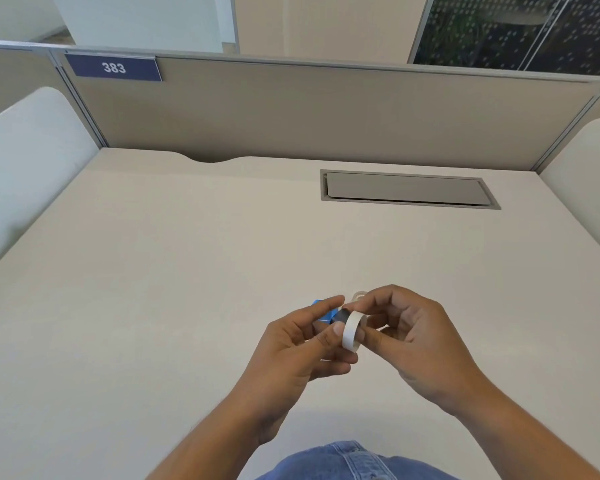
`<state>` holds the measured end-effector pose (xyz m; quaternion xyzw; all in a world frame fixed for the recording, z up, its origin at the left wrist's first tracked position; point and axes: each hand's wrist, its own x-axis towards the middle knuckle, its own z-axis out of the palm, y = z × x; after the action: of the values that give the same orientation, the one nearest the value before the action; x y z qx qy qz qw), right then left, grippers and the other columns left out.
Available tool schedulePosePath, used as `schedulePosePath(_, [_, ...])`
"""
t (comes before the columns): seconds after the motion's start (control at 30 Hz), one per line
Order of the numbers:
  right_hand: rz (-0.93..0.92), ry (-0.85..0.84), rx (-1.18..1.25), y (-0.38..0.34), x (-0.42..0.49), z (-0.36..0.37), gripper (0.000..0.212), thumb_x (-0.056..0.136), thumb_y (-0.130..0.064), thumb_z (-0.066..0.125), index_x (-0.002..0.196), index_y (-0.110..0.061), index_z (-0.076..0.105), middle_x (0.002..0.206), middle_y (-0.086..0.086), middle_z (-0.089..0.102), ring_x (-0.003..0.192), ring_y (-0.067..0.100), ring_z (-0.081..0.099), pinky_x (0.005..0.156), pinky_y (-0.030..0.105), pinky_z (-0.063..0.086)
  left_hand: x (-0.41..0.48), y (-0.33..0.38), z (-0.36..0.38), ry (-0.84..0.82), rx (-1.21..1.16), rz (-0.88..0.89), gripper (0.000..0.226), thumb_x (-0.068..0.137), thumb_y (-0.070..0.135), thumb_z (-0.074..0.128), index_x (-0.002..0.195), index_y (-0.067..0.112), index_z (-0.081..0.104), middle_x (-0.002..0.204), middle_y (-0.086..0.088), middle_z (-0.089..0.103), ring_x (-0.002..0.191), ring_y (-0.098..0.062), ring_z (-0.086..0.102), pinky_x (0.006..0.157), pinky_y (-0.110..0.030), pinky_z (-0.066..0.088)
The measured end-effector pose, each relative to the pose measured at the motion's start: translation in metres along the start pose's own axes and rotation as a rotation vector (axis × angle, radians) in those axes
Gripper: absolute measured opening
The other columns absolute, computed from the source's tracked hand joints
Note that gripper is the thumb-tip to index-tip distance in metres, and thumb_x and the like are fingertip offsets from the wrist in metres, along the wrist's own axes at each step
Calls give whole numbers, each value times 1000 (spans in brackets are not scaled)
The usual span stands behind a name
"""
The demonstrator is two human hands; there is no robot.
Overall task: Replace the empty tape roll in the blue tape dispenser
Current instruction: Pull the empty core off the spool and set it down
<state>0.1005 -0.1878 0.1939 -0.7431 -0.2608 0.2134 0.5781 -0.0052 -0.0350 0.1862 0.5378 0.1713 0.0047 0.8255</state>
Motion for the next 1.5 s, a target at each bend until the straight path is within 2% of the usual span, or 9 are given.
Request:
schedulePosePath(0.17, [6,35,7,4,1,1,23,81,-12,79,91,-33,77,95,-5,78,76,21,71,74,43,62,3,-2,0,26,22,20,28,87,24,68,114,23,75,106,-23,72,90,-29,73,75,-25,57])
schedulePosePath(0.27, [-2,37,56,4,1,1,19,79,-25,75,92,-38,78,98,-9,77,79,15,72,75,30,61,5,-6,-1,85,-12,23,28,83,19,75,111,16,72,101,-23,74,93,-34,74,72,-24,57])
schedulePosePath(0.4, [-21,-5,28,5,-1,3,40,87,-3,72,103,-40,77,103,-1,74,89,14,73,75,16,55,8,-9,2,136,-61,25,27,80,16,81,105,15,70,93,-15,77,89,-30,75,70,-22,56])
schedulePosePath(0.6, [-9,-89,135,3,0,3,36,78,-20,75,112,-33,74,109,2,71,96,20,73,81,20,56,13,-11,5,176,-61,38,22,83,16,78,103,15,70,93,-17,76,86,-28,74,74,-27,58])
schedulePosePath(0.87, [-6,105,-122,37,20,-14,33,79,-11,79,107,-29,74,107,-8,70,90,13,71,73,18,56,22,-13,-3,208,13,25,17,84,16,77,93,29,72,90,-11,78,84,-25,75,68,-22,57])
schedulePosePath(1.03, [147,148,-411,88,37,-26,46,73,-9,78,104,-38,61,98,-10,68,83,3,65,67,11,52,29,-18,-10,242,-6,11,27,73,17,88,94,21,72,96,-6,78,89,-30,75,69,-21,57])
schedulePosePath(1.13, [224,68,-522,116,41,-27,50,72,-8,76,113,-29,59,100,-7,65,86,6,63,69,15,49,33,-21,-14,272,38,-1,32,64,25,89,91,21,74,98,0,78,86,-28,75,69,-22,57])
schedulePosePath(1.27, [284,51,-606,137,47,-25,53,74,-12,76,122,-22,56,99,-5,63,88,16,62,81,33,54,40,-25,-18,281,132,-25,18,77,12,83,87,23,74,96,4,78,70,-17,71,75,-33,57])
schedulePosePath(1.5, [317,62,-601,150,57,-26,50,74,-16,76,119,-20,57,98,-5,64,88,16,64,81,34,54,48,-29,-25,333,91,-19,24,80,6,81,97,20,72,100,-2,77,67,-18,69,69,-29,58])
